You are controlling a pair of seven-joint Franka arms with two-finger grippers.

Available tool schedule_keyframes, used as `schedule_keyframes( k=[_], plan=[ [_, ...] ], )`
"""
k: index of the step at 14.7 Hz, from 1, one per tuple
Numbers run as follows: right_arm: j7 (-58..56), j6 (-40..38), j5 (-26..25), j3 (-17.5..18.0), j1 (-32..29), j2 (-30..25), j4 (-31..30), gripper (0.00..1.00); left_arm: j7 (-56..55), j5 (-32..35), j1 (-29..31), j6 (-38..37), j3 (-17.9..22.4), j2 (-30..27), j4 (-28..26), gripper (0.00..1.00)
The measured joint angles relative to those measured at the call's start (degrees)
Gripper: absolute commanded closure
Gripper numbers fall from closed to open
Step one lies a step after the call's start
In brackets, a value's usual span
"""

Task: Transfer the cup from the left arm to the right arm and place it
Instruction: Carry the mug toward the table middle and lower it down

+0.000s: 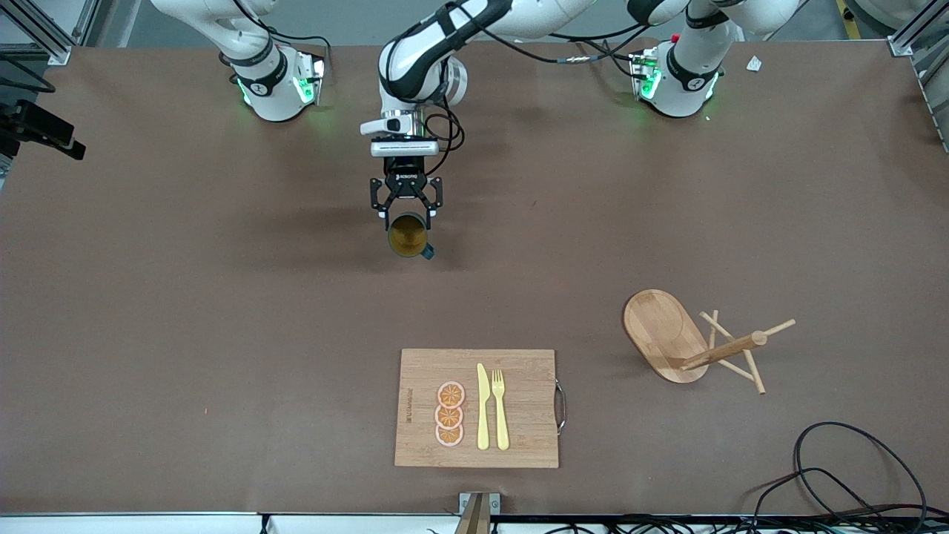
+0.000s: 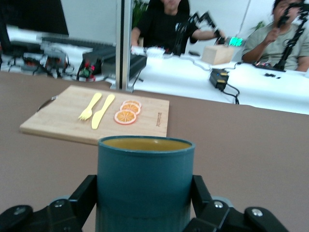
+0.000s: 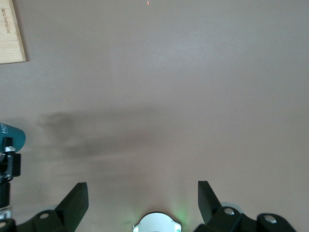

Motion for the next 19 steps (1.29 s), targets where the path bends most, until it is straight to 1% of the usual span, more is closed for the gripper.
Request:
schedule_keyframes(
  k=[3, 6, 10, 14, 16, 17, 18, 19],
  plan=[
    [0.0, 0.5, 0.0, -0.1, 0.0, 0.0, 0.0, 0.0, -3.0, 7.9, -2.0, -4.0, 0.1, 4.1, 0.0, 0.53],
    [0.0, 0.5, 0.0, -0.1, 0.0, 0.0, 0.0, 0.0, -7.3, 15.3, -3.0, -9.7, 0.2, 8.5, 0.0, 0.53],
    [0.0, 0.6, 0.0, -0.1, 0.0, 0.0, 0.0, 0.0, -9.4, 22.4, -3.3, -12.1, 0.2, 12.3, 0.0, 0.53],
    [0.0, 0.6, 0.0, -0.1, 0.0, 0.0, 0.0, 0.0, -10.0, 26.5, -3.7, -14.7, 0.2, 15.4, 0.1, 0.53],
    [0.1, 0.6, 0.0, -0.1, 0.0, 0.1, -0.1, 0.0, -10.4, 26.9, -3.9, -15.5, 0.2, 15.8, 0.1, 0.52],
    [0.1, 0.5, -0.1, -0.1, 0.0, 0.3, -0.1, 0.0, -10.4, 26.9, -4.0, -15.5, 0.2, 15.8, 0.2, 0.47],
    [0.1, 0.5, -0.1, -0.1, 0.0, 0.9, -0.3, 0.0, -10.5, 26.9, -4.1, -15.5, 0.2, 15.8, 0.2, 0.38],
    [0.1, 0.4, -0.1, -0.2, -0.1, 2.0, -0.5, 0.0, -10.6, 26.8, -4.1, -15.5, 0.0, 15.8, 0.4, 0.0]
  ],
)
